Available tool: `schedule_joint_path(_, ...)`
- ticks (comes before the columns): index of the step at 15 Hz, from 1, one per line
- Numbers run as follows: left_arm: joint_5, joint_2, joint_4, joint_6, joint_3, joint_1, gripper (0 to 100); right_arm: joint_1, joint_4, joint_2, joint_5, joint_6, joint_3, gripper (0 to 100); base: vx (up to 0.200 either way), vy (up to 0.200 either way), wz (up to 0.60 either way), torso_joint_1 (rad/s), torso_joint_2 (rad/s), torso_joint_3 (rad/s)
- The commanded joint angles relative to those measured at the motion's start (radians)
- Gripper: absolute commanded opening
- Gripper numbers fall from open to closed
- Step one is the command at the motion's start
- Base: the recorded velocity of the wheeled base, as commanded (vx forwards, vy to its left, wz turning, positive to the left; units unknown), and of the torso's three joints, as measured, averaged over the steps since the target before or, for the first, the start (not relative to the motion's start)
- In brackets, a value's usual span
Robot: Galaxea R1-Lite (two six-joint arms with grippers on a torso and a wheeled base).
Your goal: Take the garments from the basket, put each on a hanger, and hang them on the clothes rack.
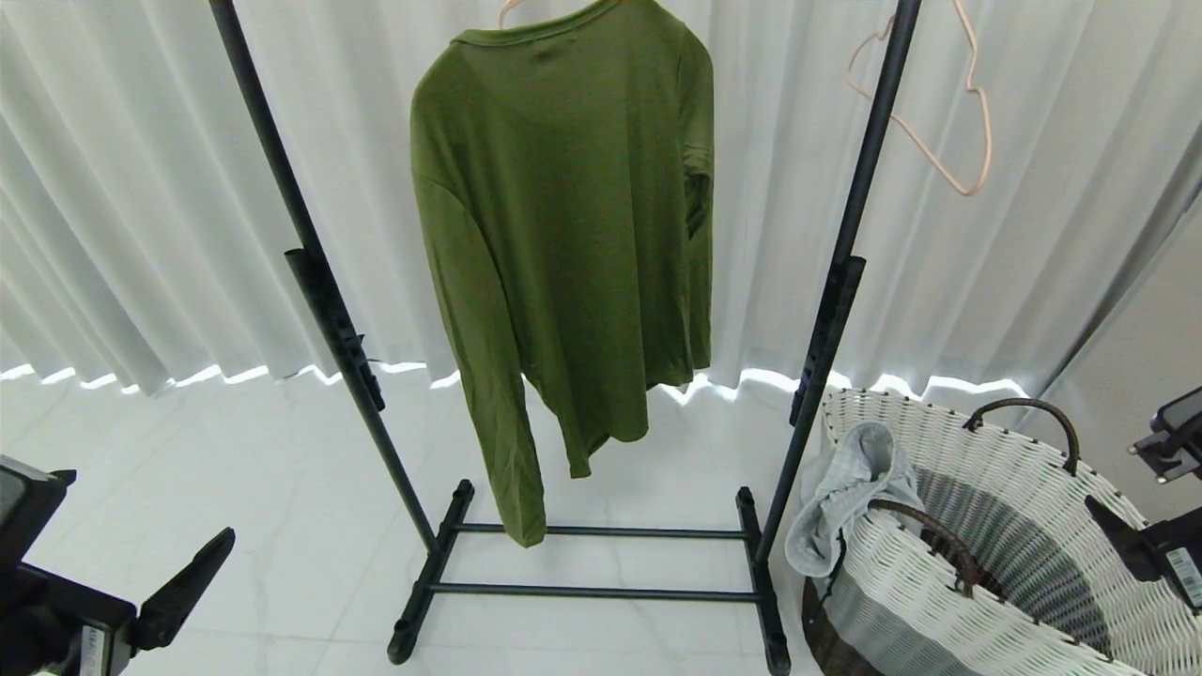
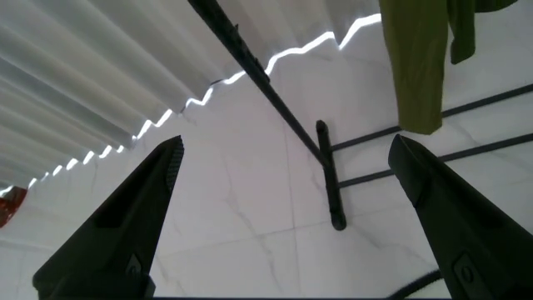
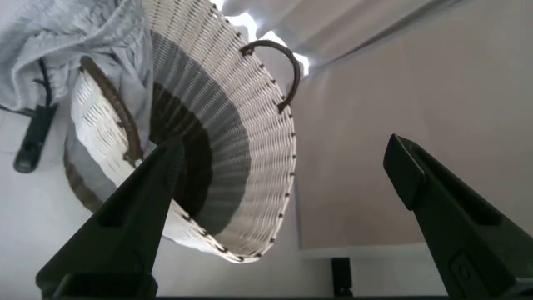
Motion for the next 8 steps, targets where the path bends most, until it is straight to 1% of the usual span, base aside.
schedule_joint_path(1,-0.001,0.002,-0.001,0.0,-0.005,0.001,100,-0.002,0.0,0.009,0.005,0.0,-0.001,100,0.0,0.0,0.0,0.0,0.0,0.0)
schedule_joint_path(2,-0.001,0.005,-0.001,0.0,-0.01,0.001,100,-0.002,0.0,0.006,0.031,-0.001,-0.001,100,0.0,0.0,0.0,0.0,0.0,0.0)
schedule_joint_path(3,-0.001,0.005,-0.001,0.0,-0.01,0.001,100,-0.002,0.0,0.006,0.034,-0.003,0.0,100,0.0,0.0,0.0,0.0,0.0,0.0)
schedule_joint_path(8,-0.001,0.001,-0.001,0.0,-0.01,0.001,100,-0.001,0.002,0.019,0.037,-0.003,0.0,100,0.2,0.0,0.0,0.0,0.0,0.001)
